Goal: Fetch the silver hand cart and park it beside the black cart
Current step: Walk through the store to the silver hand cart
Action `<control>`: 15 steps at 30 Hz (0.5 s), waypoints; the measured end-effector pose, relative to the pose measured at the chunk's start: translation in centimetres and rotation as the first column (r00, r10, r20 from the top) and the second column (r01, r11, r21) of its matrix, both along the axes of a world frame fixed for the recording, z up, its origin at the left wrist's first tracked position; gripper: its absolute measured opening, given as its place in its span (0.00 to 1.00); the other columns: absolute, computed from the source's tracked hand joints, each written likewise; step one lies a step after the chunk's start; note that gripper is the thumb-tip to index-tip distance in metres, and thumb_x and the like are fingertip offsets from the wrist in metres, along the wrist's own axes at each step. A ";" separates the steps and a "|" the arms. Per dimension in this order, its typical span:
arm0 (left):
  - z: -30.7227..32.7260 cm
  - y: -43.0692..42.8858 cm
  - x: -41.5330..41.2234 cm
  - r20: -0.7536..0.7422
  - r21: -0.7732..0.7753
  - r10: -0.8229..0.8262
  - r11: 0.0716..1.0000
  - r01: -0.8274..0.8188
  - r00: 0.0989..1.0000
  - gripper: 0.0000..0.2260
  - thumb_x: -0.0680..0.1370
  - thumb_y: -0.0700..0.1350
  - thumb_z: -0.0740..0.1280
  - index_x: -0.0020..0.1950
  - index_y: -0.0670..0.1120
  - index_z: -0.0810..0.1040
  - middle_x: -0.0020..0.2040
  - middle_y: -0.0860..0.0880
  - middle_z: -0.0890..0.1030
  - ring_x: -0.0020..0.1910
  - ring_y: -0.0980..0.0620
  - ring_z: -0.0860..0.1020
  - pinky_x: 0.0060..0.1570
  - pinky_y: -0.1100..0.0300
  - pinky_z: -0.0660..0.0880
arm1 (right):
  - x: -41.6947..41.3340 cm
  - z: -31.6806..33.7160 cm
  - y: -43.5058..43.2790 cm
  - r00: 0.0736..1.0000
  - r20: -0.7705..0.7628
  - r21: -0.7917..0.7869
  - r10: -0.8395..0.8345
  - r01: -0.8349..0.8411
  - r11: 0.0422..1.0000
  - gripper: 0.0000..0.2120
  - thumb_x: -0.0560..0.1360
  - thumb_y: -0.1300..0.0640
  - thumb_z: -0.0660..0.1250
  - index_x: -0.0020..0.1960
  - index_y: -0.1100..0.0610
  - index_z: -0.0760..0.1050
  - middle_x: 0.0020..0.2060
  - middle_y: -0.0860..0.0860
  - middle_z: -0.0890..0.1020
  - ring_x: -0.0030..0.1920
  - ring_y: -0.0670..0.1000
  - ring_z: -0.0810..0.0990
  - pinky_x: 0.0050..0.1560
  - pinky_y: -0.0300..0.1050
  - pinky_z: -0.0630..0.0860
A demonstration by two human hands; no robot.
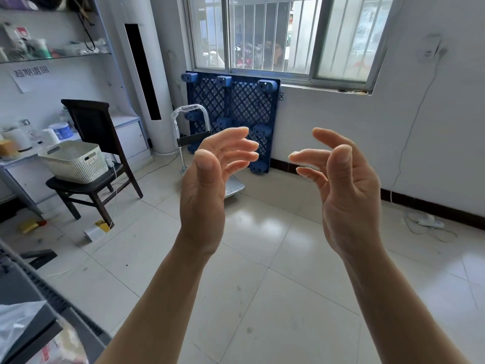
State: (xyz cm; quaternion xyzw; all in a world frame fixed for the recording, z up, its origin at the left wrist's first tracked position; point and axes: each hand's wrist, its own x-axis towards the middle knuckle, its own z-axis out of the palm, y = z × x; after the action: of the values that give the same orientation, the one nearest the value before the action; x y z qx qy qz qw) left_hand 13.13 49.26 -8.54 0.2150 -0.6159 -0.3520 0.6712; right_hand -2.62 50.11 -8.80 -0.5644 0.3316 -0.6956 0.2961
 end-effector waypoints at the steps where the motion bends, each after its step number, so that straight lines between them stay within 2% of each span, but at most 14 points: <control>1: 0.1 -1.1 0.5 -0.001 -0.003 0.001 1.000 -0.001 1.000 0.31 0.71 0.71 0.56 0.58 0.47 0.75 0.52 0.47 0.81 0.54 0.45 0.78 0.59 0.48 0.73 | 0.5 0.0 -1.1 1.000 0.001 0.000 0.003 -0.003 1.000 0.27 0.68 0.31 0.62 0.57 0.50 0.75 0.42 0.49 0.85 0.49 0.52 0.83 0.50 0.44 0.75; 7: 0.4 -6.5 3.3 -0.008 -0.008 0.022 1.000 -0.022 1.000 0.31 0.71 0.71 0.56 0.58 0.46 0.75 0.51 0.49 0.81 0.54 0.47 0.78 0.58 0.50 0.72 | 3.5 0.0 -6.7 0.999 0.003 0.008 0.040 -0.040 0.999 0.28 0.68 0.31 0.63 0.57 0.51 0.75 0.41 0.50 0.85 0.49 0.53 0.83 0.50 0.46 0.75; 15: -0.1 -11.8 5.4 -0.022 0.020 0.078 0.997 -0.077 0.997 0.32 0.70 0.72 0.57 0.58 0.47 0.76 0.51 0.49 0.81 0.54 0.44 0.78 0.58 0.49 0.72 | 5.4 -0.2 -12.9 0.995 -0.002 0.022 0.102 -0.101 0.995 0.29 0.68 0.32 0.63 0.58 0.52 0.74 0.42 0.50 0.85 0.49 0.52 0.83 0.51 0.46 0.76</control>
State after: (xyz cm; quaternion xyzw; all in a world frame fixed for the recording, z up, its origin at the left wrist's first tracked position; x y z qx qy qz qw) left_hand 18.50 37.48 -8.63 0.2411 -0.5960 -0.3340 0.6892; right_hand 2.78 37.21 -9.03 -0.5784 0.3107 -0.6750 0.3367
